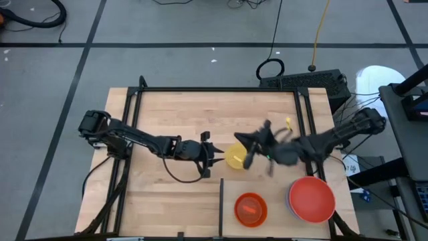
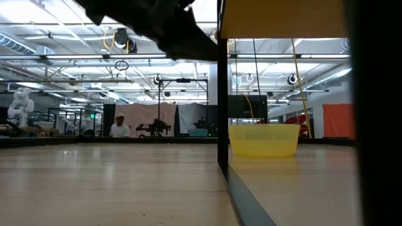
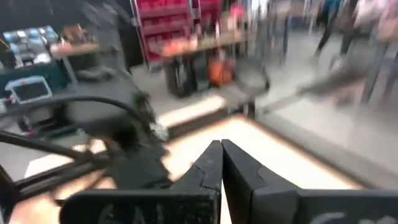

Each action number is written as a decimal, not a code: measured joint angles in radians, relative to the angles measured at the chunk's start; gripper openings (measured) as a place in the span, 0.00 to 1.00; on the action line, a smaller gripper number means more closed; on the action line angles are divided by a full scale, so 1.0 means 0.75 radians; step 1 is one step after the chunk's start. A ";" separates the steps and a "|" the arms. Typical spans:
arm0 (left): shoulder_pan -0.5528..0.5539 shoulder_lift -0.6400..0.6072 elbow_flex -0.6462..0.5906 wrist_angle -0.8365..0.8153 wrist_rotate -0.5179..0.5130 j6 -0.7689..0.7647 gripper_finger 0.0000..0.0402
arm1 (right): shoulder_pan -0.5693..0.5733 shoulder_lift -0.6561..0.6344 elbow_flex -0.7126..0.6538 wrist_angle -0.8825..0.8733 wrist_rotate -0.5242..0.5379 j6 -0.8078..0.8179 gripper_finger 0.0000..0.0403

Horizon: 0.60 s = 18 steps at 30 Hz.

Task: Place and stack bowls onto a shelf
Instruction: Stack the yellow bowl on top of the light orange bowl on the shelf

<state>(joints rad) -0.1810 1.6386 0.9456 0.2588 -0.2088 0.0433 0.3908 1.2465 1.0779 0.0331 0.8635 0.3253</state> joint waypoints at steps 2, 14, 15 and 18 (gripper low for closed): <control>-0.002 0.000 -0.044 0.054 0.004 -0.002 0.33 | -0.116 0.008 0.000 -0.135 -0.156 0.175 0.00; -0.034 0.000 -0.103 0.081 0.003 -0.030 0.33 | -0.579 0.199 -0.001 -0.628 -1.017 0.466 0.00; -0.040 0.000 -0.103 0.081 0.001 -0.033 0.33 | -0.589 0.217 -0.001 -0.652 -1.048 0.451 0.00; -0.059 0.000 -0.103 0.081 -0.023 -0.051 0.33 | -0.601 0.263 -0.001 -0.723 -1.092 0.398 0.02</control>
<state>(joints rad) -0.2251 1.6386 0.8680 0.3195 -0.2258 0.0048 -0.0601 1.4435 1.0771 -0.5089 0.0448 0.6240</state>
